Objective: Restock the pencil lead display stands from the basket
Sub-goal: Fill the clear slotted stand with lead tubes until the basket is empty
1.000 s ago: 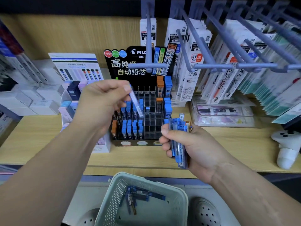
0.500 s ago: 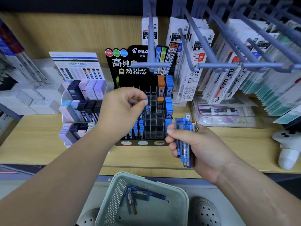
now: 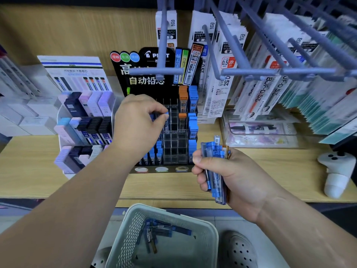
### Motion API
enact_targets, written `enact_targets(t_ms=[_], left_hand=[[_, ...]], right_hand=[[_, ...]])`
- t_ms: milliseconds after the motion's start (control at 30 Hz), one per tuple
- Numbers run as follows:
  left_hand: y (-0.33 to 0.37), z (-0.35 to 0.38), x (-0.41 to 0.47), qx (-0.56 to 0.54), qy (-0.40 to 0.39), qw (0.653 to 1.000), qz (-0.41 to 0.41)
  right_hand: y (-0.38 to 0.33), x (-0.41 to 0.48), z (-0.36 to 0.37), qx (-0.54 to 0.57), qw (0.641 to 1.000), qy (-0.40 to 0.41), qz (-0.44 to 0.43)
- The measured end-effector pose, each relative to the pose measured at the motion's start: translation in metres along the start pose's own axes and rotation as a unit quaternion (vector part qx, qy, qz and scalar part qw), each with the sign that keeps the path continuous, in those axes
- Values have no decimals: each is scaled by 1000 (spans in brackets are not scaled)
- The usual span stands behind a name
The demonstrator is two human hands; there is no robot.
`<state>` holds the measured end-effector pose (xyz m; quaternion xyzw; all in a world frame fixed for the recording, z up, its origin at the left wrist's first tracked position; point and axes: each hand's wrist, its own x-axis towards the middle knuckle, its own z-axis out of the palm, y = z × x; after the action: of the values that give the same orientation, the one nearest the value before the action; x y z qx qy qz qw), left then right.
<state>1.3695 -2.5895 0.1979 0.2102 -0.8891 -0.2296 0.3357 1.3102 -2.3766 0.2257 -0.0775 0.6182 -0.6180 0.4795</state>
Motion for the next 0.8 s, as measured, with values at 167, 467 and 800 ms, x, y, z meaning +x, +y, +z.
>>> enact_targets(t_ms=[167,467,800], left_hand=[[-1,6,4,21,-10,999,-25],[16,-2,3,5,-11,999,-37],[56,-28,-27,-356,-267,864,-237]], right_hand=[[-1,-1,-2,0,1000,-17,0],[0,1,1,3,1000,-19,-5],[-2,0,16,-3,998,-43,-36]])
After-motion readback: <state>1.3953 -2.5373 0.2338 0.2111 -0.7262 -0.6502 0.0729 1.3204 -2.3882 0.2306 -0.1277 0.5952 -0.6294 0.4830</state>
